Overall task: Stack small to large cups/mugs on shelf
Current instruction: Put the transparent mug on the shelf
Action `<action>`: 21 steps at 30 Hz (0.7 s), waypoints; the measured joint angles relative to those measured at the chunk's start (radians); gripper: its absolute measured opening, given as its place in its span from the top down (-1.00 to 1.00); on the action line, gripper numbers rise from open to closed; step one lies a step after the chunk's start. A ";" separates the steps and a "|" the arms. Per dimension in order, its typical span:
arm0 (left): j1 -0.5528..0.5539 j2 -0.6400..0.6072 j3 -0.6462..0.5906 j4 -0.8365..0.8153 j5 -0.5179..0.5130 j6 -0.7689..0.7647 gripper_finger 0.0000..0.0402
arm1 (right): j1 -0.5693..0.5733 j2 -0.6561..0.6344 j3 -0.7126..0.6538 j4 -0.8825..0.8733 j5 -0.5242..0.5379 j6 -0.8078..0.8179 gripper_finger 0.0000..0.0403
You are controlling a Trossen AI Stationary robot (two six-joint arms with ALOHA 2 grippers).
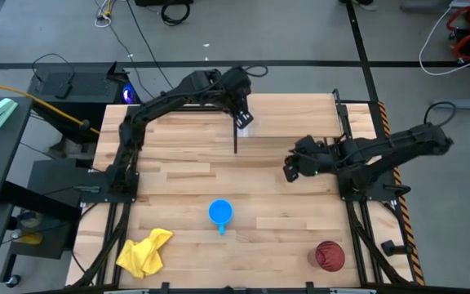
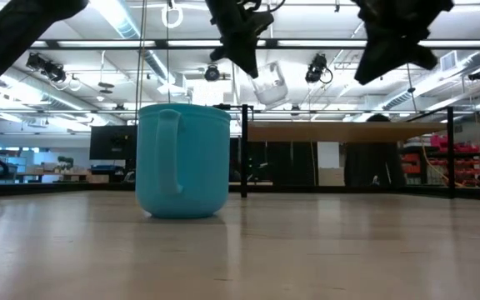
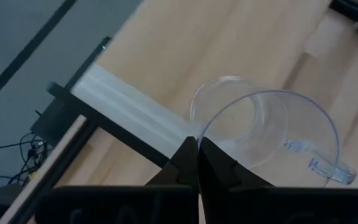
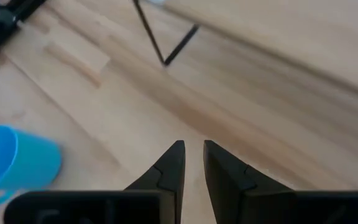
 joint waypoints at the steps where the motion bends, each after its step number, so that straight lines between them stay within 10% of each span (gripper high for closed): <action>1: 0.008 0.000 0.000 0.004 0.000 0.007 0.98 | -0.017 0.000 0.000 0.014 -0.001 -0.019 0.67; 21: 0.050 0.047 -0.001 0.028 0.054 0.123 0.98 | -0.154 0.000 0.000 0.126 -0.047 -0.157 0.67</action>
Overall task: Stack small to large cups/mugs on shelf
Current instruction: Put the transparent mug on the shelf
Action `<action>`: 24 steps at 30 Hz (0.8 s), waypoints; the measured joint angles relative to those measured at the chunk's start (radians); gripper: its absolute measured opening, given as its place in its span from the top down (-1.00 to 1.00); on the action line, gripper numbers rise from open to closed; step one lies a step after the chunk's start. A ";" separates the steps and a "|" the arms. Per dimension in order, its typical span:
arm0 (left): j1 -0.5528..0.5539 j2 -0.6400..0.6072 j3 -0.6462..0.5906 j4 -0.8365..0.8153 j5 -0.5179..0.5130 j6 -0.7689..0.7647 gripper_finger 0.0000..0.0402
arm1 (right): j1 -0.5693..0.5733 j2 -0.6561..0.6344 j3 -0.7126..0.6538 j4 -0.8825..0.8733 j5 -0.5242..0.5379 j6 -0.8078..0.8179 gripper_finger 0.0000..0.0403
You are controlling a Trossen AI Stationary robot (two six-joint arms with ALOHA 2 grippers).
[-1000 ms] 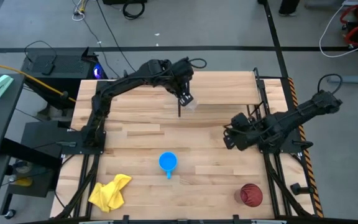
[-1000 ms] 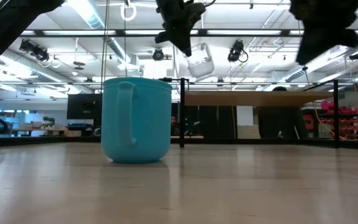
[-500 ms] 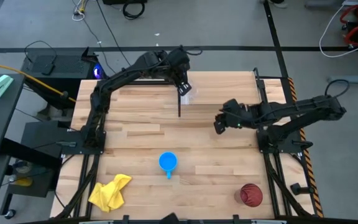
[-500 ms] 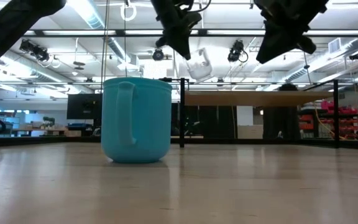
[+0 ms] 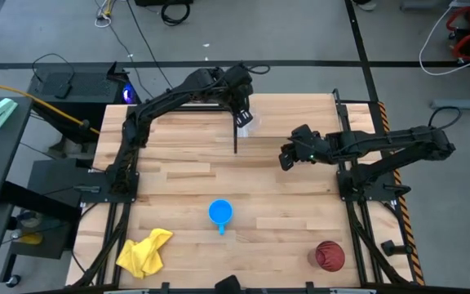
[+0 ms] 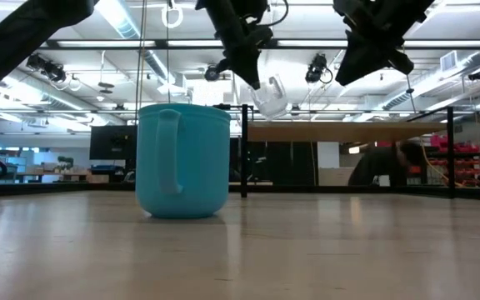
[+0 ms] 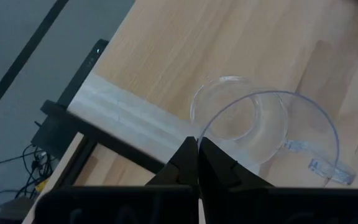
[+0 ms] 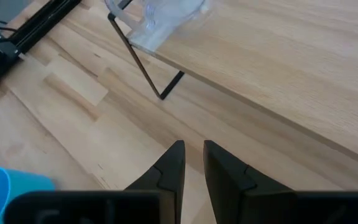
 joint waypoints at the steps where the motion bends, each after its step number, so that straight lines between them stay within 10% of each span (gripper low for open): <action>1: 0.001 0.002 0.000 0.009 0.000 0.001 0.98 | 0.000 0.000 0.000 0.002 0.000 0.000 0.67; 24: 0.011 0.035 0.001 0.029 0.001 0.049 0.81 | 0.000 0.000 0.000 0.024 0.000 0.007 0.67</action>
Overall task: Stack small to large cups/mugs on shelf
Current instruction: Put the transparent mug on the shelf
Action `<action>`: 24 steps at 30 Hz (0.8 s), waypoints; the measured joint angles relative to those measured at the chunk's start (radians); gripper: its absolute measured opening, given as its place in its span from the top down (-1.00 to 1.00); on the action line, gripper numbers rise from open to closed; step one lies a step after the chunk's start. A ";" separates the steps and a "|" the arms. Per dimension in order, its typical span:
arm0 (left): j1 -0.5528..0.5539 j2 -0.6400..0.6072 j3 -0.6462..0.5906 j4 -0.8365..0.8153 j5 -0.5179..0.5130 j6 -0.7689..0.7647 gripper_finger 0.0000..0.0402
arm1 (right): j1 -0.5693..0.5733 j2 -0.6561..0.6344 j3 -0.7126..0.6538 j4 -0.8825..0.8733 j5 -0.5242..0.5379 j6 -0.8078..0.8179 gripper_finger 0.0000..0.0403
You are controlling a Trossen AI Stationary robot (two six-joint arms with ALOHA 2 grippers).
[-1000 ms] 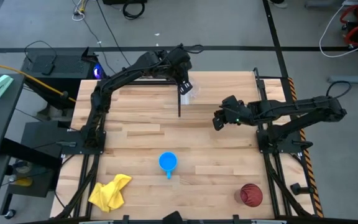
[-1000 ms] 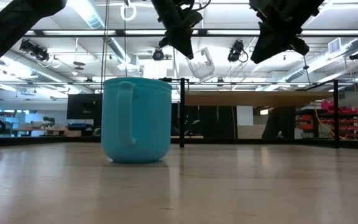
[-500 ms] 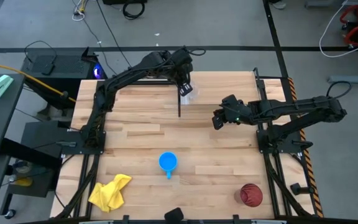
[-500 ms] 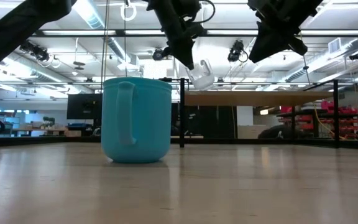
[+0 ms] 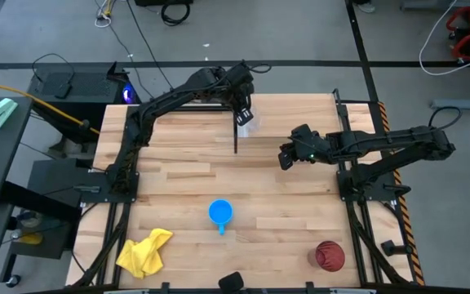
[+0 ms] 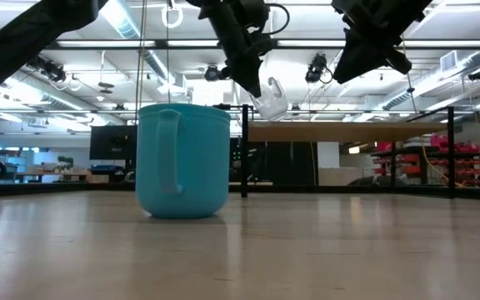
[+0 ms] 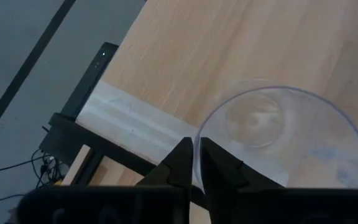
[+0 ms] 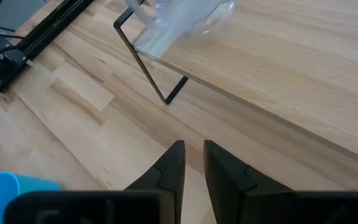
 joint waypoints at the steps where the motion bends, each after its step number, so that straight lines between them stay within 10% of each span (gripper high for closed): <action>1: -0.001 0.001 0.000 -0.001 0.003 0.000 0.79 | 0.000 0.000 0.000 0.000 0.000 0.000 0.67; 24: -0.001 0.000 -0.001 0.070 0.003 0.001 0.47 | -0.156 0.000 0.000 0.132 -0.009 -0.126 0.67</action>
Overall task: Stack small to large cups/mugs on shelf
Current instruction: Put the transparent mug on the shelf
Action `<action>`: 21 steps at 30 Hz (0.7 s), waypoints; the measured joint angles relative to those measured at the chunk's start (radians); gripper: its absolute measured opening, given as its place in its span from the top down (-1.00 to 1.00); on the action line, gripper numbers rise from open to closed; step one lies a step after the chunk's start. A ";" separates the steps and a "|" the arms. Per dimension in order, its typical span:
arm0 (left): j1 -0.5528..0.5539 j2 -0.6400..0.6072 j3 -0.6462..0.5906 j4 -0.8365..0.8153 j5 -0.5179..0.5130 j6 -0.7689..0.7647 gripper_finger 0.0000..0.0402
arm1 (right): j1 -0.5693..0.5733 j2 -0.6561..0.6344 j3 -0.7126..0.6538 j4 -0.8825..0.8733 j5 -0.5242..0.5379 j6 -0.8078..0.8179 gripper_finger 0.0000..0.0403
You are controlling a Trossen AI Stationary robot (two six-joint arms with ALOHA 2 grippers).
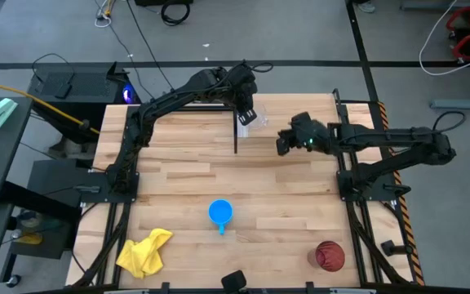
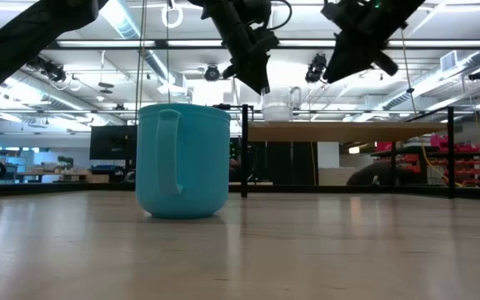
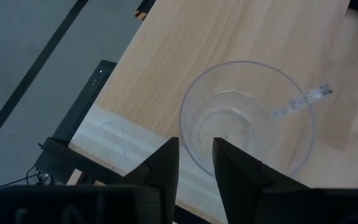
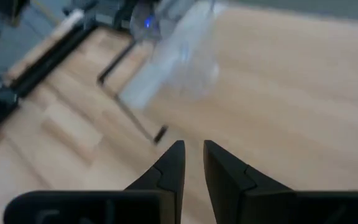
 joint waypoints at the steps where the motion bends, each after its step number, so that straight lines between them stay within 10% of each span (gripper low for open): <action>1: 0.000 0.000 0.000 0.002 0.000 0.001 0.47 | -0.028 0.000 0.000 0.028 -0.020 -0.022 0.67; 14: 0.006 -0.077 0.000 0.001 -0.044 0.023 0.46 | -0.262 0.000 0.000 0.133 -0.322 -0.136 0.67; 21: 0.009 -0.117 -0.002 -0.289 -0.047 -0.043 0.49 | -0.286 0.006 0.000 0.152 -0.352 -0.155 0.67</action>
